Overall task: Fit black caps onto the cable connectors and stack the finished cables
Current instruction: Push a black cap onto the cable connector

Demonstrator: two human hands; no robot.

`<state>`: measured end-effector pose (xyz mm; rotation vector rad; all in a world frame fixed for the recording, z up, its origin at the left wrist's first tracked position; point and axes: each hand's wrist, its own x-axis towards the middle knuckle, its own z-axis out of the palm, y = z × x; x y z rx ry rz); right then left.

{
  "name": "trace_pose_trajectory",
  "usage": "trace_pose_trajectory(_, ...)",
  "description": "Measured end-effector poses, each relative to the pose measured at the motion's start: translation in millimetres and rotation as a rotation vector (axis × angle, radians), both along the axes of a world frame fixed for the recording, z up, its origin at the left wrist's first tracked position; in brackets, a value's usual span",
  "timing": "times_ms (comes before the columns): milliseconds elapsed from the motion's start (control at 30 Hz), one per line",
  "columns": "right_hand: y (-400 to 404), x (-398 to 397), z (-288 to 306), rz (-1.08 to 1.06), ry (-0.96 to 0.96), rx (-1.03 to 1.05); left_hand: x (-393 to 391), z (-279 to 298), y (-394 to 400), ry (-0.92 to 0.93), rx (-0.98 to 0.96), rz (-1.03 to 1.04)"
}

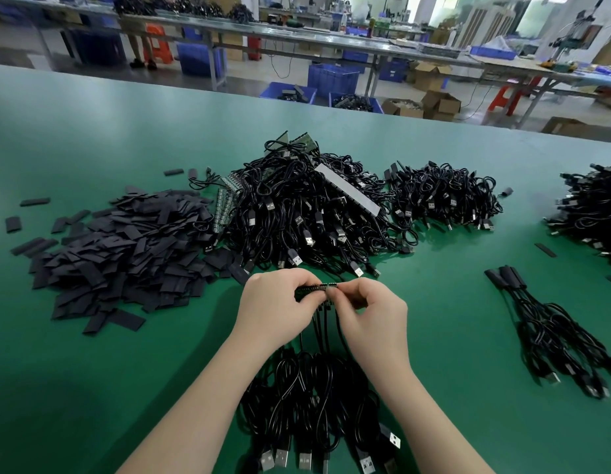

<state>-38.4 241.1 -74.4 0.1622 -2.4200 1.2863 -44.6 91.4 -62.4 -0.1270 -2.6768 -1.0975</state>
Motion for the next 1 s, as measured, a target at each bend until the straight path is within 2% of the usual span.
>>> trace_pose_trajectory(167,-2.9,3.9,-5.3,-0.029,0.141,0.07,1.0,1.1,4.3,0.022,-0.054,0.016)
trace_pose_trajectory(333,8.2,5.4,6.4,-0.097,0.073,0.022,-0.8,-4.3,1.9,0.021,-0.078,0.02)
trace_pose_trajectory(467,22.2,13.3,44.9,-0.208,0.228,-0.187,-5.6,-11.7,3.9,0.028,-0.211,-0.029)
trace_pose_trajectory(600,12.3,25.7,89.2,-0.065,0.369,-0.306,-8.4,-12.3,8.1,0.072,-0.262,0.011)
trace_pose_trajectory(667,1.9,28.3,99.1,0.08,0.324,-0.377,-7.9,-6.0,6.5,0.178,-0.137,0.107)
trace_pose_trajectory(733,-9.0,27.1,102.2,0.201,0.234,-0.492,-4.4,1.9,-0.9,0.323,0.113,0.195)
trace_pose_trajectory(800,-18.4,22.7,100.8,0.313,0.112,-0.72,1.7,8.8,-11.8,0.529,0.247,0.278)
trace_pose_trajectory(900,-24.8,11.4,91.4,0.387,-0.077,-1.102,11.0,16.9,-19.7,0.776,0.182,0.362)
trace_pose_trajectory(933,-25.0,7.1,84.3,0.351,-0.144,-1.144,13.4,18.9,-19.3,0.828,0.118,0.373)
trace_pose_trajectory(1000,-23.6,1.4,65.2,0.247,-0.302,-1.098,16.4,20.0,-14.5,0.856,-0.036,0.343)
